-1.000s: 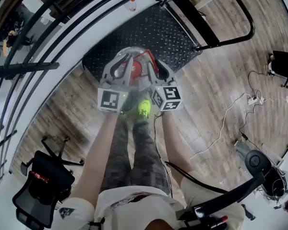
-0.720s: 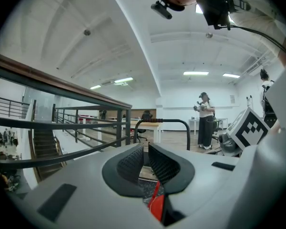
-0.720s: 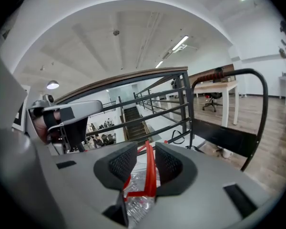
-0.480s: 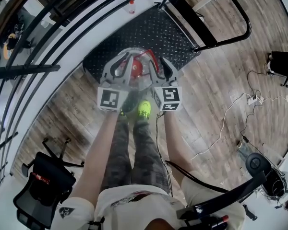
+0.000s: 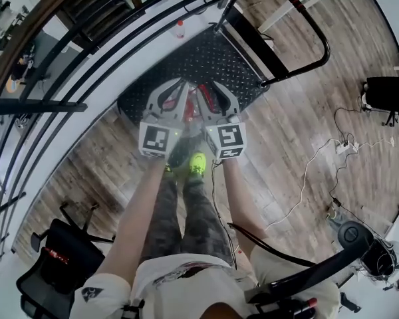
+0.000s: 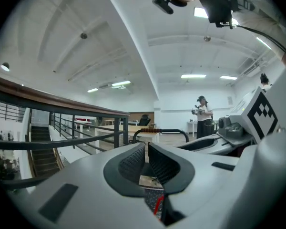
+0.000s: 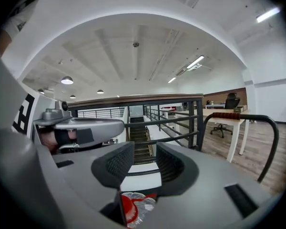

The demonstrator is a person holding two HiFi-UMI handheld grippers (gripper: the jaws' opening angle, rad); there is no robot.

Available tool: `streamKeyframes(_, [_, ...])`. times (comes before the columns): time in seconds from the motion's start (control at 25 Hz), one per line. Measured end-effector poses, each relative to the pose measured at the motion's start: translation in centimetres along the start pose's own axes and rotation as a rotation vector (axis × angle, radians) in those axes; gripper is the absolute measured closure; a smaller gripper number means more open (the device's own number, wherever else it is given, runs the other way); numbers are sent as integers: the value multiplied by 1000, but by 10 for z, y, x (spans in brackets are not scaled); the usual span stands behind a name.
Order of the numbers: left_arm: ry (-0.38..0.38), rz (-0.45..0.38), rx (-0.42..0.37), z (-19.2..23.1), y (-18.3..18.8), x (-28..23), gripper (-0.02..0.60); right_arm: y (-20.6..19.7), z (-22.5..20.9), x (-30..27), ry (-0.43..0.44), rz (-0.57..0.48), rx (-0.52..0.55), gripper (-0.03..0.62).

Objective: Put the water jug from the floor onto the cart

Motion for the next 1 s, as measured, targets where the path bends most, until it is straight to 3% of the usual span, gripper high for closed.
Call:
streamKeyframes(0.08, [-20,54,-15,-2,12,-2,568,18,4,0,15,-8,-8,453])
streamKeyframes(0.2, [-51,70,-23,-2,37,-1,568,46,10,-1,41,-26,-19,456])
streamKeyframes(0.76, [-82,-15,-79,-16,183,5,568,195,33,37,42,-152,58,496])
streamKeyframes(1.0, [-71,-58,-93,-22,226,13,569,233,44,53,30,-204,77,507])
Point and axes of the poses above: the fingertips, and each gripper's own axes: x backward along the fingers, z to its left, y out of its top, the point moved 8 cm from there along x, backward along the fingers, and after that the axes turned 6 degrees about -z, right-handed, at the moved point
